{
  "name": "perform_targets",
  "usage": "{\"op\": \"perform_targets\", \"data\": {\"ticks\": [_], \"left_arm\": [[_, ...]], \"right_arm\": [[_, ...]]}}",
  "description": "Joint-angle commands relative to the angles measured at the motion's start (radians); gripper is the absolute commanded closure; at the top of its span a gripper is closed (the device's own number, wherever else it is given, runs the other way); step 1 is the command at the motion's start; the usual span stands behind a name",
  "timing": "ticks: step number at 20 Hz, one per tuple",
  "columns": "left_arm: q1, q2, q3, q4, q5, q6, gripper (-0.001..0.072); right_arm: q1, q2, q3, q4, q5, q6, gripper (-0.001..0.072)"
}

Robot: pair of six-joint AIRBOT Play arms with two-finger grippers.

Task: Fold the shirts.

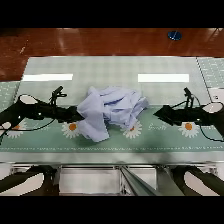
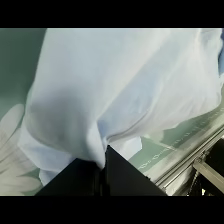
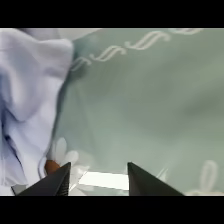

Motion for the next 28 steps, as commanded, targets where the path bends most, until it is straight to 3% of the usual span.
{"op": "perform_targets", "data": {"ticks": [1, 9, 11, 15, 17, 19, 21, 23, 28], "left_arm": [[-0.011, -0.021, 0.037, -0.001, -0.003, 0.005, 0.0688], [-0.011, -0.021, 0.036, -0.001, -0.002, 0.005, 0.0688], [-0.011, -0.021, 0.036, -0.001, 0.003, 0.005, 0.0688], [-0.011, -0.021, 0.036, -0.002, 0.006, 0.005, 0.0688], [-0.008, -0.020, 0.051, -0.002, 0.003, 0.005, 0.0688], [0.021, -0.006, 0.127, -0.003, -0.043, 0.005, 0.0688], [0.079, 0.027, 0.258, -0.009, -0.103, -0.001, 0.0688], [0.155, 0.078, 0.435, -0.010, -0.110, -0.074, 0.0688], [0.264, 0.179, 0.861, -0.009, -0.146, -0.166, 0.0689]], "right_arm": [[0.134, -0.102, 0.001, 0.145, -0.068, -0.034, 0.0303], [0.362, -0.166, 0.003, 0.327, -0.167, -0.062, 0.0307], [0.393, -0.167, 0.003, 0.349, -0.212, -0.061, 0.0393], [0.453, -0.248, 0.023, 0.429, -0.259, -0.077, 0.0415], [0.460, -0.273, 0.103, 0.426, -0.191, -0.153, 0.0691], [0.425, -0.224, 0.226, 0.330, -0.103, -0.143, 0.0691], [0.349, -0.132, 0.389, 0.103, -0.055, 0.000, 0.0692], [0.256, -0.052, 0.606, -0.103, 0.028, 0.115, 0.0692], [0.156, 0.084, 1.113, -0.305, 0.294, 0.130, 0.0692]]}}
